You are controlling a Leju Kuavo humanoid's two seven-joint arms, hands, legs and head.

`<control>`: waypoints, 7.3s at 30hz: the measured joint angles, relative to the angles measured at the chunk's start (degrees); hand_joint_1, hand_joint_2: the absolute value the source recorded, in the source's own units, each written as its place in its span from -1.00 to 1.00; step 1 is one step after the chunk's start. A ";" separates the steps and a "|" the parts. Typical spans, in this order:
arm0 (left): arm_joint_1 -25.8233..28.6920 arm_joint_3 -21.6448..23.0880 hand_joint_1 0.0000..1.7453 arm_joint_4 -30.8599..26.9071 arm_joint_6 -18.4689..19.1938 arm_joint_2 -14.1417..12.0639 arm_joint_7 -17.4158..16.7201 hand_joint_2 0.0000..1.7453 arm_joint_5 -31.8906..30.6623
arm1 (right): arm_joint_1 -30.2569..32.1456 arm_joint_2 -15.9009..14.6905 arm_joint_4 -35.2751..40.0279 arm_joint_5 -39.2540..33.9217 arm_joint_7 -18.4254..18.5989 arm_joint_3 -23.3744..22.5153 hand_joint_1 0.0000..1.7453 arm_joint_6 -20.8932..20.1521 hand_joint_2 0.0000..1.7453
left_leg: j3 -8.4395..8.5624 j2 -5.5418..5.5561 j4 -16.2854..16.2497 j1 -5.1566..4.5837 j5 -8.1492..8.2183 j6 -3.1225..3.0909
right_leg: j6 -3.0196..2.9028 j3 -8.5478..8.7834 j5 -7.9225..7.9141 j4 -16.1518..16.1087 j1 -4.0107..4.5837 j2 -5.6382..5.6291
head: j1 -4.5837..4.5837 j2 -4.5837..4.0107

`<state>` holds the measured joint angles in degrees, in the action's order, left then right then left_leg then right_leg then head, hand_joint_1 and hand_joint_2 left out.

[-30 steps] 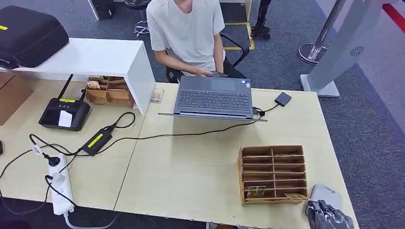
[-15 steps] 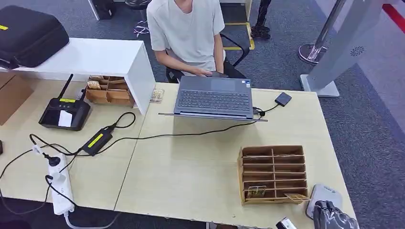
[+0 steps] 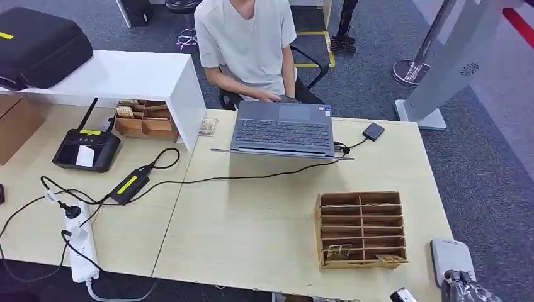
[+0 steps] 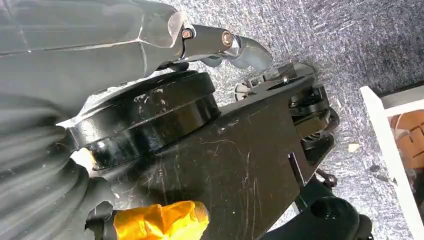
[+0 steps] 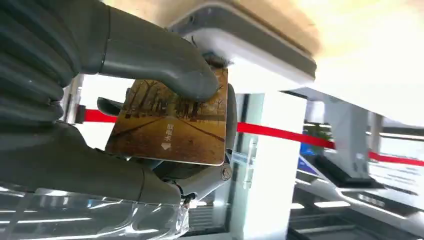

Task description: Pass the card to the sensor for recognition and then transmit it.

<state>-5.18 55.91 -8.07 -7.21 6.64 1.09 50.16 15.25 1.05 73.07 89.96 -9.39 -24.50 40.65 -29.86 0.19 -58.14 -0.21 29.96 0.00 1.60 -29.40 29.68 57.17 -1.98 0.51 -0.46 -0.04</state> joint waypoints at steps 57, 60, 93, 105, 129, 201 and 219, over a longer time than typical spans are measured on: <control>-0.41 4.29 -1.00 0.00 2.23 -1.03 2.19 1.00 -0.79 | -15.08 -12.51 27.62 -0.72 3.63 6.00 1.00 -0.90 1.00 | -0.34 -0.41 -0.11 0.06 -0.12 -0.30 | 0.28 -0.07 -0.45 -0.05 0.04 -0.50 | -0.02 0.00; -0.44 4.96 -1.00 0.00 2.38 -1.12 2.67 1.00 -0.87 | -26.42 -19.09 18.63 0.09 8.90 17.61 1.00 -3.06 1.00 | -0.41 -0.38 -0.15 0.02 -0.34 -0.40 | 0.35 -0.19 -0.61 -0.03 0.01 -0.48 | 0.02 0.00; -1.03 9.05 -1.00 0.33 4.66 -1.49 4.92 1.00 -2.54 | -68.23 -10.86 -26.82 0.09 20.76 71.10 1.00 -8.22 1.00 | -0.84 0.48 -0.21 0.01 -0.92 -0.20 | 0.29 -0.93 -0.78 0.32 -0.01 0.31 | 0.00 0.00; -1.06 9.05 -1.00 0.52 4.31 -1.16 4.90 1.00 -1.18 | -68.26 -10.64 -27.23 0.07 20.19 72.24 -1.00 -8.31 1.00 | -0.82 0.48 -0.21 -0.04 -0.96 -0.19 | 0.28 -0.95 -0.78 0.32 -0.05 0.31 | 0.02 0.00; -1.03 9.05 -1.00 0.63 3.32 -1.20 4.94 1.00 2.29 | -50.88 -22.94 0.48 0.02 17.62 58.70 -1.00 -6.67 1.00 | -0.95 0.61 -0.25 -0.07 -0.93 -0.19 | 0.29 -1.07 -0.78 0.28 -0.06 0.52 | 0.00 0.00; -0.51 9.05 -1.00 0.81 -0.76 -0.33 5.68 -1.00 14.05 | 23.74 -13.42 44.37 -0.88 17.56 30.05 -1.00 -1.09 1.00 | -1.03 0.49 -0.19 -0.07 -0.91 -0.20 | 0.22 -1.22 -0.69 0.30 -0.07 0.46 | 0.02 0.00; -0.53 9.05 -1.00 0.81 -0.74 -0.33 5.62 -1.00 14.05 | 24.63 -15.52 43.85 0.09 18.30 30.14 -1.00 -1.07 1.00 | -1.01 0.49 -0.19 -0.06 -0.92 -0.19 | 0.20 -1.22 -0.70 0.30 -0.07 0.45 | 0.02 0.00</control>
<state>-5.71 64.96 -7.26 -7.96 6.32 6.71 64.22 39.88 -14.47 116.91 90.05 8.90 5.64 39.58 -30.87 0.68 -58.33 -0.28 29.05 -0.20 1.80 -30.62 28.98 57.47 -2.05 0.96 -0.44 -0.04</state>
